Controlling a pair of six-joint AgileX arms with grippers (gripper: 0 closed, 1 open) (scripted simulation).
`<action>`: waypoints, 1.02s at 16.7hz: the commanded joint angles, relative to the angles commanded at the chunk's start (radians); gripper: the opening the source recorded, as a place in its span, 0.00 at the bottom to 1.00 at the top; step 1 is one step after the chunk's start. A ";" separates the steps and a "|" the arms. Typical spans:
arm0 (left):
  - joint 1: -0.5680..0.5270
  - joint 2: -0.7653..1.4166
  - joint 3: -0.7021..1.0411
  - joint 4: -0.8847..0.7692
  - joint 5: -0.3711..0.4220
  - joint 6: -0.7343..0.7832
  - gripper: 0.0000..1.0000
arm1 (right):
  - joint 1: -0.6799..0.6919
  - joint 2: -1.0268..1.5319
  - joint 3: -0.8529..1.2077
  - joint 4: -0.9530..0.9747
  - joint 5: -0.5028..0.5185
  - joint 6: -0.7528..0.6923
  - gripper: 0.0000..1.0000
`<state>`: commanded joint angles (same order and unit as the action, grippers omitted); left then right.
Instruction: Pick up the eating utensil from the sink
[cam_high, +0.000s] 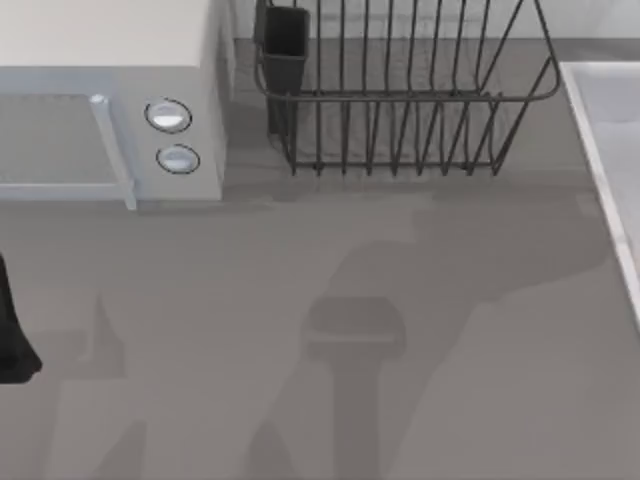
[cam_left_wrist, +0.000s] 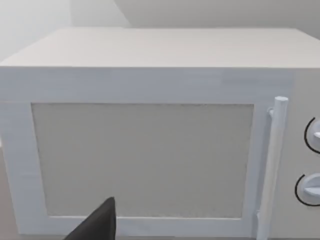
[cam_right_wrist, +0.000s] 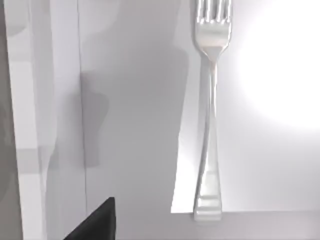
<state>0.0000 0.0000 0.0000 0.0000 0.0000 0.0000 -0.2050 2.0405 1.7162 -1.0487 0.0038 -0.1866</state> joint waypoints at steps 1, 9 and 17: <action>0.000 0.000 0.000 0.000 0.000 0.000 1.00 | -0.007 0.072 0.058 -0.035 0.000 -0.006 1.00; 0.000 0.000 0.000 0.000 0.000 0.000 1.00 | -0.029 0.285 0.234 -0.146 0.001 -0.026 1.00; 0.000 0.000 0.000 0.000 0.000 0.000 1.00 | -0.024 0.343 0.172 -0.030 0.001 -0.024 1.00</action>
<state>0.0000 0.0000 0.0000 0.0000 0.0000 0.0000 -0.2288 2.3837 1.8882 -1.0785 0.0052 -0.2109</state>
